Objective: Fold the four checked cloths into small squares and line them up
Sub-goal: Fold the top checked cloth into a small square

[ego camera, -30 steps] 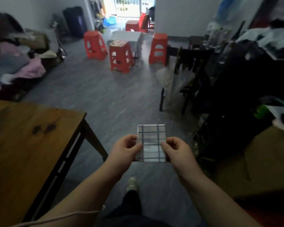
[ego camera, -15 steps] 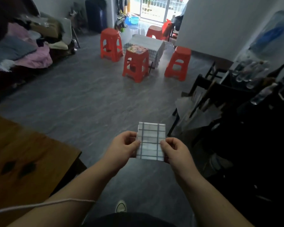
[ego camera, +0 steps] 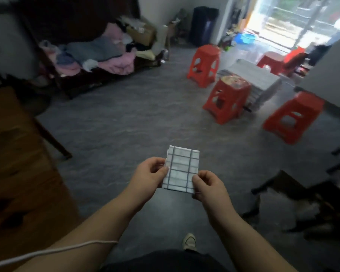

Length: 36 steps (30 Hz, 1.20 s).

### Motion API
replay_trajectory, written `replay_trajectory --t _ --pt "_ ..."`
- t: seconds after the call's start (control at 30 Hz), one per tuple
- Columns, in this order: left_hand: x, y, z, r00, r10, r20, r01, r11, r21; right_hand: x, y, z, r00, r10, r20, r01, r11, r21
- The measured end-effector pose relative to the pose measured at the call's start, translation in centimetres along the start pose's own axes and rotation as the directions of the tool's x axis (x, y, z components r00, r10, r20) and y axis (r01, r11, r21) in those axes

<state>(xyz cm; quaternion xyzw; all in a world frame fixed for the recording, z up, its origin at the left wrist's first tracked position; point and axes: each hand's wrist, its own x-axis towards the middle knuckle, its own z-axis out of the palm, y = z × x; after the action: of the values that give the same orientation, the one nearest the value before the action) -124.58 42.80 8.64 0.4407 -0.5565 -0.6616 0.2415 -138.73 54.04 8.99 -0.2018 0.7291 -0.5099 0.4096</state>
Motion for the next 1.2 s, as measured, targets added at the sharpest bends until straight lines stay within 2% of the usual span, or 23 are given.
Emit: replay_trajectory --t 0.13,0.27,0.47,0.7,0.87,1.03,1.17,1.2 --pt "3.2 1.8 -0.6 0.989 -0.036 -0.145 0.026 0.997 -0.073 7.1 -4.1 0.5 0.979 -0.034 0.200 0.054 0.994 -0.091" --pt "4.3 2.4 -3.6 0.940 -0.076 -0.332 0.024 0.987 -0.158 11.6 -7.1 4.5 0.909 -0.044 0.415 0.124 0.978 -0.167" --pt "4.0 0.9 -10.4 0.794 -0.166 -0.585 0.014 0.967 -0.255 14.7 -9.5 14.7 0.744 0.006 0.668 0.224 0.939 -0.259" --pt "2.3 -2.6 -20.7 0.565 -0.260 -0.783 -0.054 0.935 -0.350 14.5 -9.7 30.7 0.566 0.068 0.821 0.425 0.830 -0.362" --pt "-0.4 -6.3 -25.8 0.381 -0.403 -0.832 -0.063 0.887 -0.458 12.3 -8.4 39.6 0.352 0.280 0.893 0.524 0.731 -0.436" --pt "-2.2 -9.5 -26.5 0.219 -0.581 -0.783 -0.122 0.780 -0.613 11.5 -5.0 45.3 0.210 0.413 0.886 0.635 0.632 -0.445" --pt "-2.6 -12.0 -25.0 0.118 -0.678 -0.726 -0.178 0.705 -0.687 11.7 -1.9 48.5 0.096 0.510 0.854 0.743 0.534 -0.403" --pt "-2.6 -12.2 -24.6 0.112 -0.693 -0.712 -0.164 0.694 -0.701 11.9 -1.3 49.0 0.067 0.518 0.853 0.766 0.521 -0.377"
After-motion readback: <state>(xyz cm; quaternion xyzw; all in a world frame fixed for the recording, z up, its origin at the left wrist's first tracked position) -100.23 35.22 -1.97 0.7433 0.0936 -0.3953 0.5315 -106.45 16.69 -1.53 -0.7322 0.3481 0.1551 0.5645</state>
